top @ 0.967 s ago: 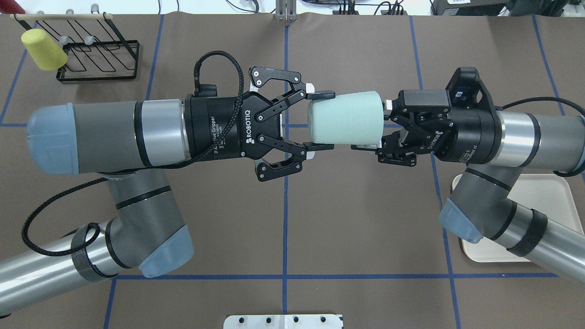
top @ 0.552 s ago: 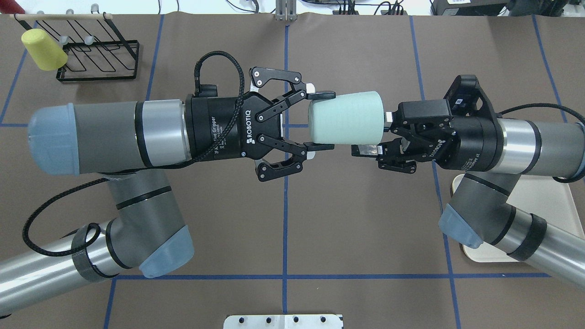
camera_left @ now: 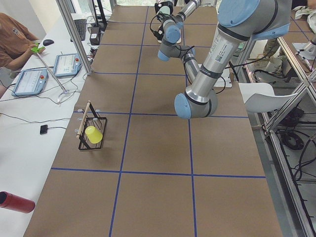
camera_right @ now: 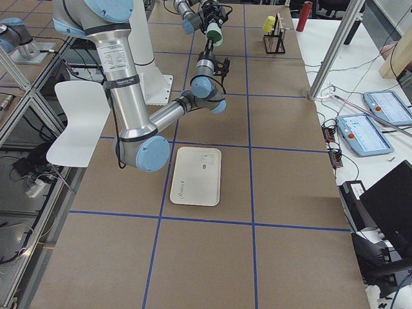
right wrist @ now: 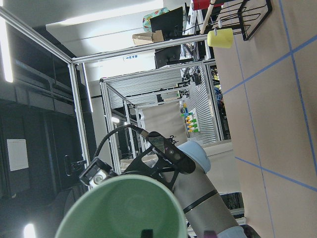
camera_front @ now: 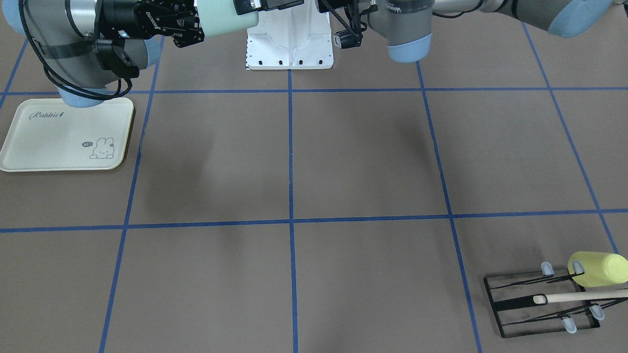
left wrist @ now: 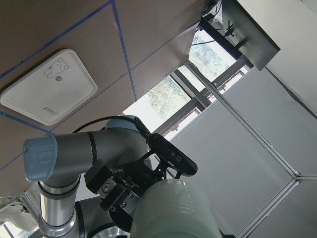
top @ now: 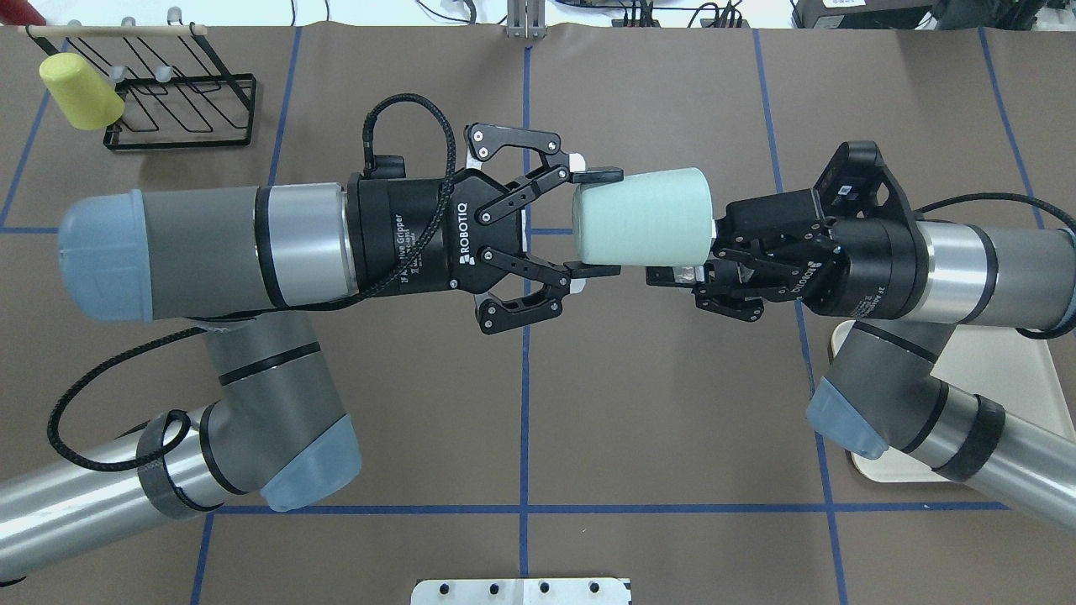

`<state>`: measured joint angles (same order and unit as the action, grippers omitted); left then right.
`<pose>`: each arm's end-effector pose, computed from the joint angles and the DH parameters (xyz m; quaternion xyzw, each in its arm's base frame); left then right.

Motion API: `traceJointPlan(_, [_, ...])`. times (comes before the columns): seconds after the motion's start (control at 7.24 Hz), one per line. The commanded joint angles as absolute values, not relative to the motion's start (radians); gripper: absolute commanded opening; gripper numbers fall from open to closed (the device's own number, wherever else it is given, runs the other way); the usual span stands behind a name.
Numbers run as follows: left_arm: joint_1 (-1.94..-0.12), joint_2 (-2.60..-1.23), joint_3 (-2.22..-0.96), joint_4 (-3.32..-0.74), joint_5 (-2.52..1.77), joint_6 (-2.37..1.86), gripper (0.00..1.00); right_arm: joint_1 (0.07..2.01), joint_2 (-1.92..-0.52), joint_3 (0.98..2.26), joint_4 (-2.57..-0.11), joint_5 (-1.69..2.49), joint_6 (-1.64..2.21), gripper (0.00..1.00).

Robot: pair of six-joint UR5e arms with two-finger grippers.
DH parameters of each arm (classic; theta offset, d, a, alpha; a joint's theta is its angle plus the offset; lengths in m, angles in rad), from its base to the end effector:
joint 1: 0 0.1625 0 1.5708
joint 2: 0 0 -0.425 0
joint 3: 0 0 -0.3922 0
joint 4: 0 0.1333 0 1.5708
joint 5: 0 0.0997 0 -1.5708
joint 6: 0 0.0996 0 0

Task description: Left arm grabs green cup and hands to right arm on tray

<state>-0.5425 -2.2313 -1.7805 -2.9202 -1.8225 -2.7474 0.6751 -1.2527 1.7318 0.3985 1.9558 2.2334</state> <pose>0.3981 -0.3666 0.0606 -0.3301 0.8268 -0.2609 0.3732 -0.3017 -0.3644 0.2507 -0.0592 -0.9235 0.0656 0.3732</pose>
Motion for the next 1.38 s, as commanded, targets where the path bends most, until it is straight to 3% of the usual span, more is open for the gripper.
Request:
traceJointPlan(0.0, [-0.537, -2.232, -1.776, -2.921, -1.822, -2.747, 0.00, 0.675, -1.253, 1.732, 0.405, 1.956, 2.233, 0.16])
traceJointPlan(0.14, [-0.534, -2.233, -1.775, -2.921, -1.822, -2.744, 0.19, 0.675, -1.253, 1.732, 0.405, 1.956, 2.233, 0.00])
traceJointPlan(0.28, [-0.532, -2.233, -1.770, -2.921, -1.813, -2.738, 0.99, 0.675, -1.253, 1.732, 0.408, 1.956, 2.233, 0.00])
traceJointPlan(0.83, [-0.541, -2.226, -1.795, -2.915, -1.818, -2.735, 1.00, 0.678, -1.267, 1.733, 0.425, 1.954, 2.258, 0.00])
traceJointPlan(1.24, [-0.630, -2.203, -1.801, -2.858, -1.827, -2.630, 1.00, 0.690, -1.357, 1.720, 0.399, 1.956, 2.250, 0.00])
